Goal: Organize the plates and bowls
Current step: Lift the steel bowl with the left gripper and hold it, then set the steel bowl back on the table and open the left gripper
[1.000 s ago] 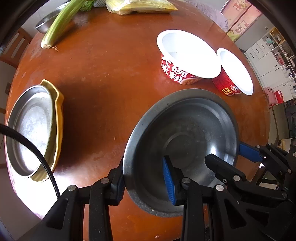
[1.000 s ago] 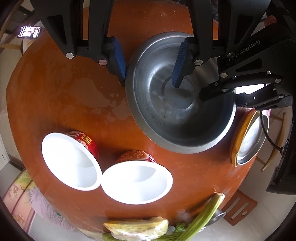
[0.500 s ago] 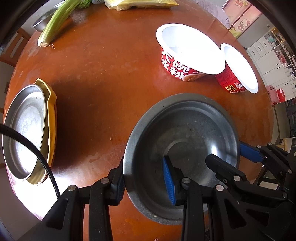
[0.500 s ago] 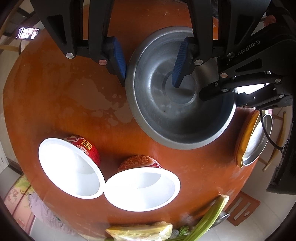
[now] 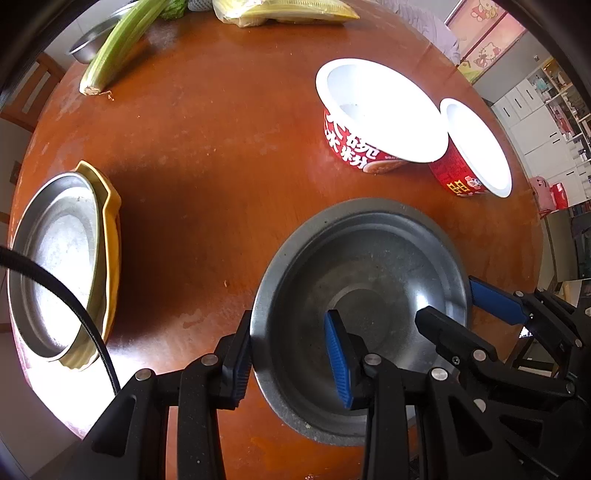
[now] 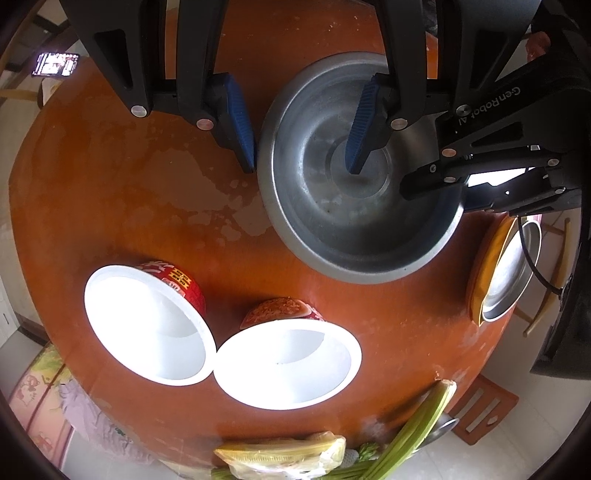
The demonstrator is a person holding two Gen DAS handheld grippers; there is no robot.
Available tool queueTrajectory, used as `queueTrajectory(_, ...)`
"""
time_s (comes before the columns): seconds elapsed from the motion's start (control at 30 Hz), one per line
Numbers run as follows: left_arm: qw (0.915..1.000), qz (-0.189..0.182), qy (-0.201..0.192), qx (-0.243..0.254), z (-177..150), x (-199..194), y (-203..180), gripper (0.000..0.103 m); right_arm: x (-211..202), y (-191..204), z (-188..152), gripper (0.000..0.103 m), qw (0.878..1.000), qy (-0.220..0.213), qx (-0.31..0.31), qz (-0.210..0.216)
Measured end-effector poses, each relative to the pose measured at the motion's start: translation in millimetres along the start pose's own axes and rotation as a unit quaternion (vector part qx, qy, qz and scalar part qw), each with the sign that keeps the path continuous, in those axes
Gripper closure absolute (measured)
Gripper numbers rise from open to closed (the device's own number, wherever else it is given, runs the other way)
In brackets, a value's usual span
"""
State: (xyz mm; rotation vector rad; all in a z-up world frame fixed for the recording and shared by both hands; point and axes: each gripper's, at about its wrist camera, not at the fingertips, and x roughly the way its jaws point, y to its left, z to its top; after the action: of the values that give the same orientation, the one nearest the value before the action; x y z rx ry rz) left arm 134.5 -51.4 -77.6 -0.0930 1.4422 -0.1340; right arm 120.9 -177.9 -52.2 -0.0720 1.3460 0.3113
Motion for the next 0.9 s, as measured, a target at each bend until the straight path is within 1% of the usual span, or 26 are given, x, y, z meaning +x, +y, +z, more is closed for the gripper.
queueTrajectory(0.37, 0.9997, 0.003, -0.024, -0.003, 0, -20, 1, 0.066, -19, -3, 5, 0.05, 1.0, -0.023, 0.009, 0.001)
queueTrajectory(0.67, 0.9981, 0.006, -0.062, 0.0, 2, -55, -5, 0.065, -50, -4, 9, 0.05, 0.998, -0.062, 0.011, 0.002)
queueTrajectory(0.9, 0.9966, 0.009, -0.081, -0.008, 4, -74, 4, 0.065, -67, -4, 14, 0.049, 0.996, -0.084, 0.019, 0.011)
